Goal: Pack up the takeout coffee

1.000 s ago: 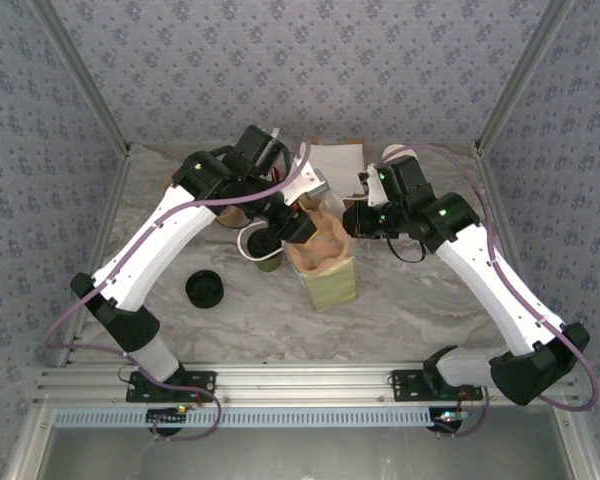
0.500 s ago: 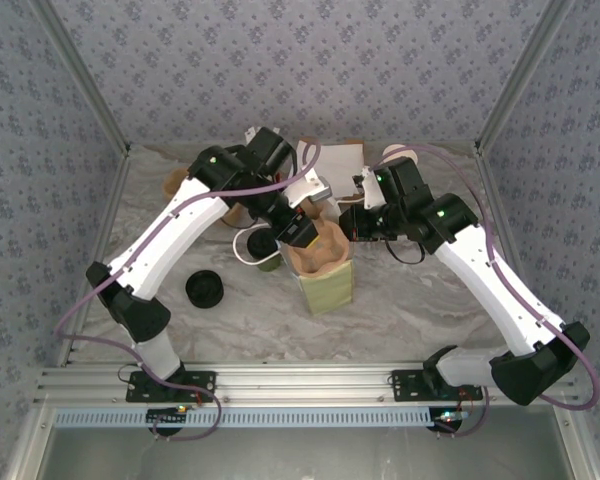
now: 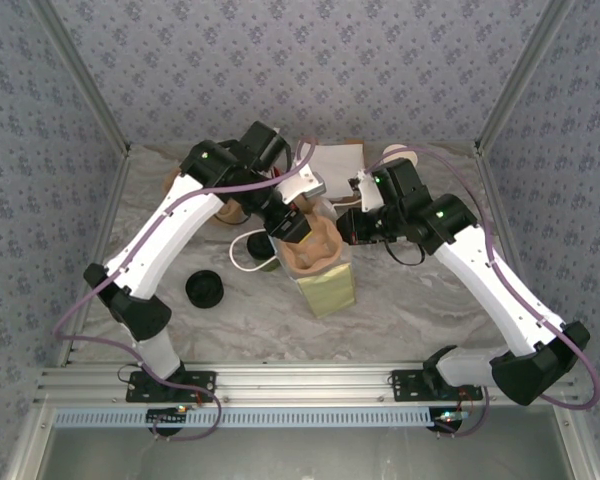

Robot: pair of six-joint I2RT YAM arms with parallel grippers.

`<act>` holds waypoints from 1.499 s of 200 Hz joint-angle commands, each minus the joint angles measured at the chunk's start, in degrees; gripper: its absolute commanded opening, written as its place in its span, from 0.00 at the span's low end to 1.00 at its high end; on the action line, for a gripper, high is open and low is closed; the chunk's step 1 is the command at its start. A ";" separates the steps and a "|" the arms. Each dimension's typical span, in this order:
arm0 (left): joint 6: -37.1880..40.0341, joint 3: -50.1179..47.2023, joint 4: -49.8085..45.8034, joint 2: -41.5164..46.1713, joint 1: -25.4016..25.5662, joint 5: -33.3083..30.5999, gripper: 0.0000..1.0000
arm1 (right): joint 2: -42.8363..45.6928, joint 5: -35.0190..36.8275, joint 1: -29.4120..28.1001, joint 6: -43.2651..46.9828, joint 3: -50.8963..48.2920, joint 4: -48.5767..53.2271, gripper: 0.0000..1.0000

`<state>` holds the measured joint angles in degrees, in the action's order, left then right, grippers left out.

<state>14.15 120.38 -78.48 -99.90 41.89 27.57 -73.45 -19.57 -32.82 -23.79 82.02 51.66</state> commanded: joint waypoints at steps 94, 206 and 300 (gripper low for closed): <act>2.90 -2.39 1.55 -1.53 -0.14 -2.85 0.33 | 2.61 -4.32 -1.09 2.45 1.52 1.17 0.12; 3.34 -11.54 6.75 0.93 0.74 -2.69 0.30 | 1.73 -4.18 0.03 1.82 -0.36 0.55 0.31; 1.13 -11.48 11.34 0.84 1.50 -7.17 0.30 | 1.12 -5.63 0.63 1.83 -0.72 0.39 0.18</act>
<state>15.79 108.55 -68.95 -100.51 42.54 21.74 -72.18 -23.46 -32.60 -22.00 81.78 52.12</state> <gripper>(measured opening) 0.317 0.191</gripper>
